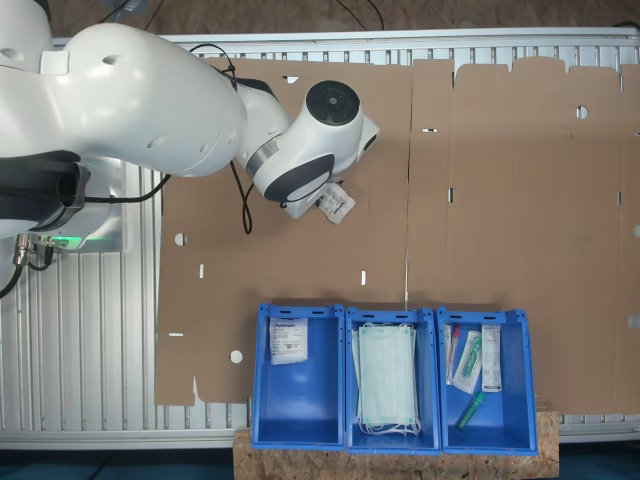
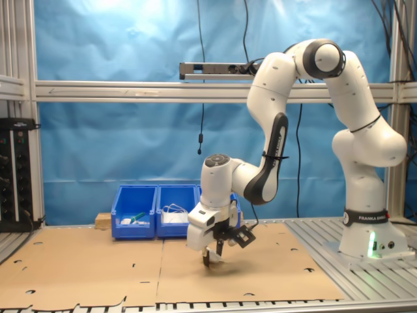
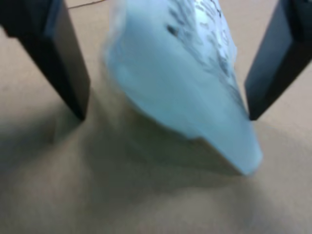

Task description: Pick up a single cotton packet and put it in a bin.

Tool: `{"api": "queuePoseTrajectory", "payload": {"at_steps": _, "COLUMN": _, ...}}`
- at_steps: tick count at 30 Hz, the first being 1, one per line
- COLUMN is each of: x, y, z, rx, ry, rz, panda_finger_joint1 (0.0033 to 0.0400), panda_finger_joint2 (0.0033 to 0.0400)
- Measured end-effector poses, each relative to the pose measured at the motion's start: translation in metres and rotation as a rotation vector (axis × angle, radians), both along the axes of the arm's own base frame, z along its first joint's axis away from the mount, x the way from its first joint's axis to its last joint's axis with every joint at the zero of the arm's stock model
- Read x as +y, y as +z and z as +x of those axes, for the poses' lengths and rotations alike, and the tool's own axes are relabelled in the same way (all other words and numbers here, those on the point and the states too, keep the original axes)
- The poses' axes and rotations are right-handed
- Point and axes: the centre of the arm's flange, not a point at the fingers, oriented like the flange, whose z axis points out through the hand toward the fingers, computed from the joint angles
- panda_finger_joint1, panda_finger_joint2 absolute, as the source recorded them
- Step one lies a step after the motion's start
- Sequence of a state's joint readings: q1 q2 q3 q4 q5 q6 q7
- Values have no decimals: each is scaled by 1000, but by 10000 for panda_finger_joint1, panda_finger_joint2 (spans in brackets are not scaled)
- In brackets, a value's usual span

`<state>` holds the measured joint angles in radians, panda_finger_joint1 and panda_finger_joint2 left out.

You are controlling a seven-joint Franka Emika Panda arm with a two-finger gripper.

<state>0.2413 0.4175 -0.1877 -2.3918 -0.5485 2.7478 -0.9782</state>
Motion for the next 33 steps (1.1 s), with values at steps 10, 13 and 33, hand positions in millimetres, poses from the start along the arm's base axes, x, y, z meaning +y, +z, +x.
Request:
{"api": "queuePoseTrajectory", "payload": {"at_steps": 10, "x": -5, "y": -3, "z": 1, "rx": -1, "ry": -10, "rz": 1, "panda_finger_joint1": 206, "panda_finger_joint2": 206}}
{"api": "queuePoseTrajectory", "payload": {"at_steps": 13, "x": -8, "y": -3, "z": 1, "rx": 0, "ry": -15, "rz": 0, "panda_finger_joint1": 206, "panda_finger_joint2": 206}}
{"api": "queuePoseTrajectory", "payload": {"at_steps": 33, "x": -15, "y": -3, "z": -1, "rx": 2, "ry": -27, "rz": -2, "panda_finger_joint1": 51, "panda_finger_joint2": 51}}
